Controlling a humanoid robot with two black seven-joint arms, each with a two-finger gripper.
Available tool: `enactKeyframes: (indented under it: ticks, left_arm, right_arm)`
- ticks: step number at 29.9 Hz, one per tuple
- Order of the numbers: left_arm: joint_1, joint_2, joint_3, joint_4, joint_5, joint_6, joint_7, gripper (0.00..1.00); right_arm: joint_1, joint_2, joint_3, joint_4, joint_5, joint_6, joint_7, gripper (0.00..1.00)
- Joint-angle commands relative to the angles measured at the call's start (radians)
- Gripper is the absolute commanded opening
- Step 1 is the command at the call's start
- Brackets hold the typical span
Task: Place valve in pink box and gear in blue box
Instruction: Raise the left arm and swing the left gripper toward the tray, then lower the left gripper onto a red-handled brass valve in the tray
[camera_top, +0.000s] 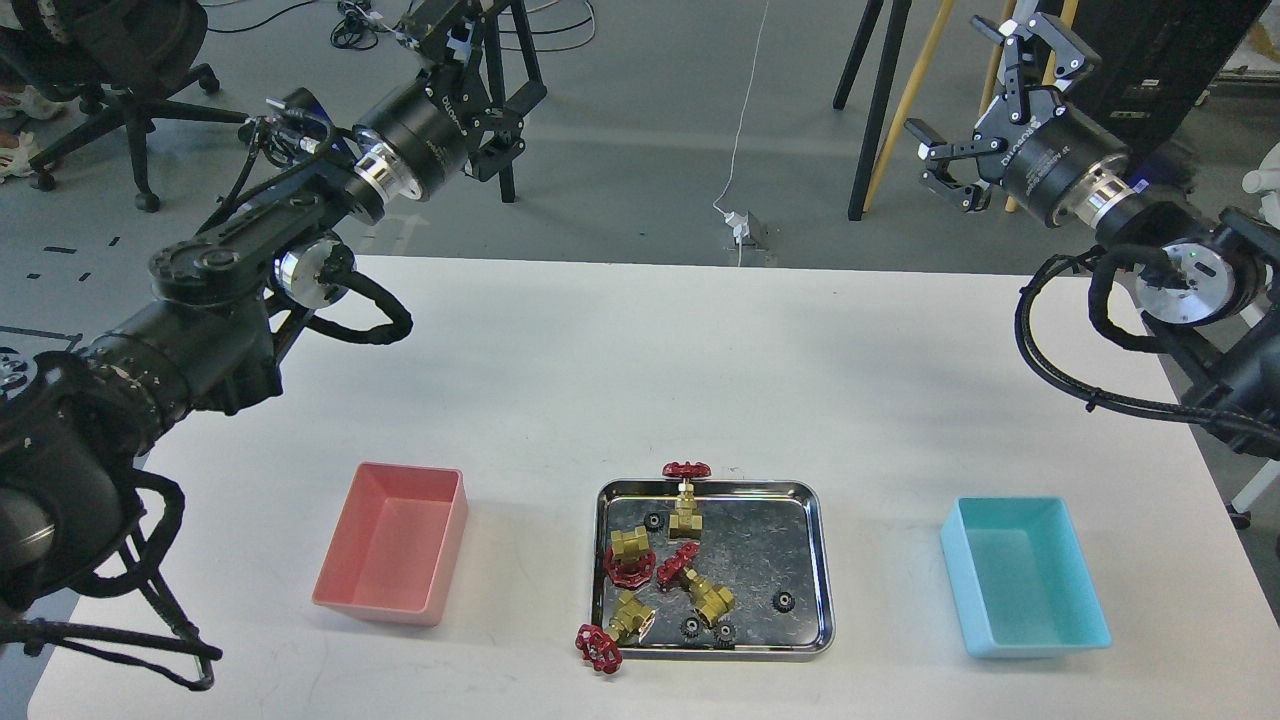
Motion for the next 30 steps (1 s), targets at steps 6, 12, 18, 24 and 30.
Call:
enactKeyframes:
  ticks: [6, 12, 18, 24, 30]
  left_arm:
    - [0.050, 0.060, -0.142, 0.029, -0.012, 0.000, 0.000, 1.00]
    - [0.119, -0.004, -0.218, -0.019, -0.031, 0.000, 0.000, 1.00]
    - [0.154, 0.140, -0.205, -0.416, 0.131, 0.000, 0.000, 1.00]
    - [0.044, 0.364, -0.018, -0.791, 0.483, 0.000, 0.000, 0.99]
    - [-0.264, 0.441, 0.555, -0.907, 0.713, 0.105, 0.000, 0.99]
  right_arm:
    - [0.000, 0.017, 0.027, -0.067, 0.003, 0.000, 0.010, 1.00]
    - [0.002, 0.020, 0.125, -0.068, 0.037, 0.000, 0.004, 1.00]
    - [0.060, 0.011, 0.185, -0.114, 0.054, 0.000, -0.008, 1.00]
    - [0.180, -0.001, 0.179, -0.185, 0.054, 0.000, -0.109, 1.00]
    - [0.302, 0.008, 0.174, -0.177, 0.052, 0.000, -0.119, 1.00]
